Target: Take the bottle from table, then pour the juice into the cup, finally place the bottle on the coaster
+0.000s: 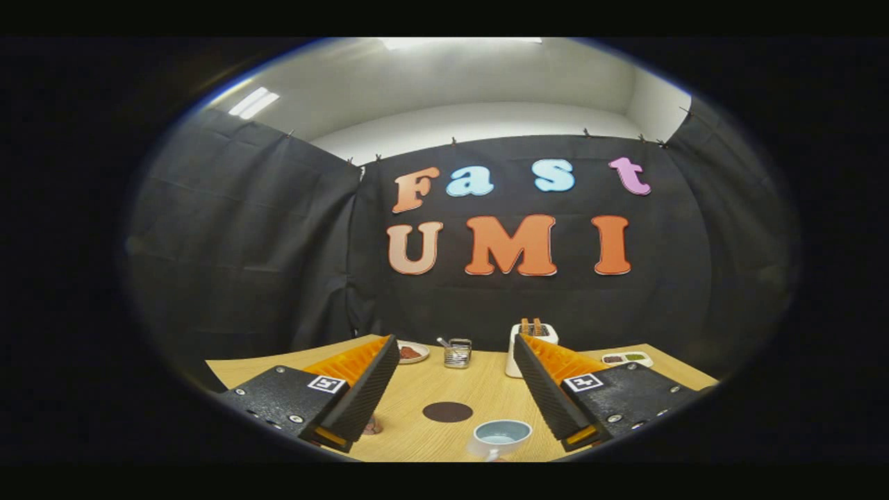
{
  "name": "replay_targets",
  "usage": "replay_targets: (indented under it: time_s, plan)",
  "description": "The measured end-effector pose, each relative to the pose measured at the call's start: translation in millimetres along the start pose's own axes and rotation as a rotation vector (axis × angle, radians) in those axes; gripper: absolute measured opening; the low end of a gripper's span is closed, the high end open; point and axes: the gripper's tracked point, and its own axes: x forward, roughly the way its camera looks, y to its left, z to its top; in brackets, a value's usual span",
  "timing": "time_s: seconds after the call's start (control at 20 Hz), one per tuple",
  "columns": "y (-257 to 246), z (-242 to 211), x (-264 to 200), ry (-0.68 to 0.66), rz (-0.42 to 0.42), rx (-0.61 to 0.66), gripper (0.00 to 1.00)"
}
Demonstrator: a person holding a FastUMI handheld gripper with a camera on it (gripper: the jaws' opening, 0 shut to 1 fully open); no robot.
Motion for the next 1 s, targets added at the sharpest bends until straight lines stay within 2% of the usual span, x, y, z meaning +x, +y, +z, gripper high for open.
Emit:
replay_targets:
  time_s: [0.5,1.0]
  plan:
    - [41,-45,6,0.072,0.062,0.04,0.98]
    - [109,-111,3,0.174,0.186,0.036,0.98]
